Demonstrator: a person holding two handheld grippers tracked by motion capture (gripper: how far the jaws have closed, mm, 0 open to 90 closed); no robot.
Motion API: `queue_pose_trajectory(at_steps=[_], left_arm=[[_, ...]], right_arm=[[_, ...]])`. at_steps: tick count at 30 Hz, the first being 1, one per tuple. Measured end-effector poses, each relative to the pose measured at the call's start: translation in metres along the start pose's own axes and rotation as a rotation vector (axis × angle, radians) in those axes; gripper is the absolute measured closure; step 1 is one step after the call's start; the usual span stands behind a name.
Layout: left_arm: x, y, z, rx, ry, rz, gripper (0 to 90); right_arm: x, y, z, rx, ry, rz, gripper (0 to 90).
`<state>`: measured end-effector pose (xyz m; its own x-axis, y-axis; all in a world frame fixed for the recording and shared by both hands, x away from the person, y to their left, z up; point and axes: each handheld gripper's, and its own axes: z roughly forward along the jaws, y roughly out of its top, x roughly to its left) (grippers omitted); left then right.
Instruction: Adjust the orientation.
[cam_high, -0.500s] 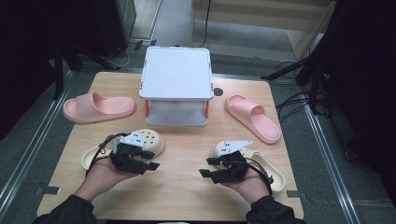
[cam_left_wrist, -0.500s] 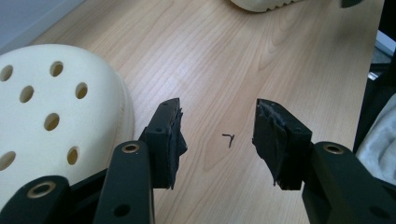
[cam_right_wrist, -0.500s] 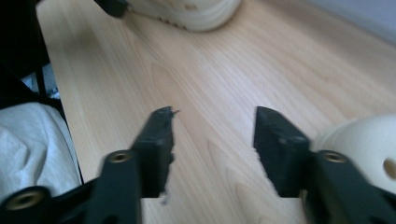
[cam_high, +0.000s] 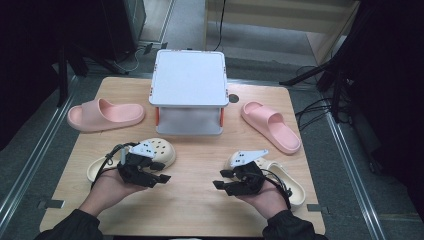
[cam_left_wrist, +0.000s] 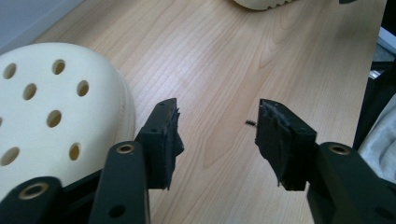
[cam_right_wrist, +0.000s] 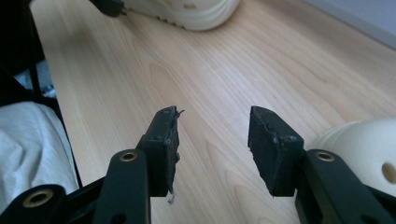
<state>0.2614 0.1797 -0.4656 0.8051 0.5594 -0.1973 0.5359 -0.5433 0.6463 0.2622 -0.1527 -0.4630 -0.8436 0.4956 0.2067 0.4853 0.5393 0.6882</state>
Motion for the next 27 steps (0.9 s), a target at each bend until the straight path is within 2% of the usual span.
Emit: queue_pose_trajectory(at_steps=[3, 8, 9, 14, 18, 24, 27], left_arm=[[0.001, -0.001, -0.006, -0.014, 0.006, -0.006, 47.5], [0.002, -0.005, -0.011, -0.010, 0.009, -0.027, 48.8], [0.001, -0.008, -0.013, -0.004, 0.015, -0.036, 49.0], [0.000, -0.014, -0.020, 0.002, 0.026, -0.048, 46.8], [0.001, -0.018, -0.026, 0.000, 0.037, -0.063, 47.9], [0.001, -0.028, -0.043, -0.005, 0.075, -0.092, 49.9], [0.003, -0.036, -0.057, 0.002, 0.105, -0.106, 51.0]], right_arm=[[-0.001, 0.002, -0.002, -0.020, -0.022, -0.016, 56.0], [-0.001, 0.003, 0.001, -0.003, -0.018, -0.036, 53.6], [0.000, 0.004, 0.005, 0.006, -0.018, -0.061, 51.1], [0.001, 0.009, 0.012, 0.023, -0.012, -0.120, 49.0], [0.000, 0.014, 0.015, 0.017, -0.002, -0.122, 49.0], [-0.001, 0.018, 0.022, 0.037, 0.011, -0.127, 49.2], [0.001, 0.023, 0.025, 0.037, 0.020, -0.145, 49.2]])
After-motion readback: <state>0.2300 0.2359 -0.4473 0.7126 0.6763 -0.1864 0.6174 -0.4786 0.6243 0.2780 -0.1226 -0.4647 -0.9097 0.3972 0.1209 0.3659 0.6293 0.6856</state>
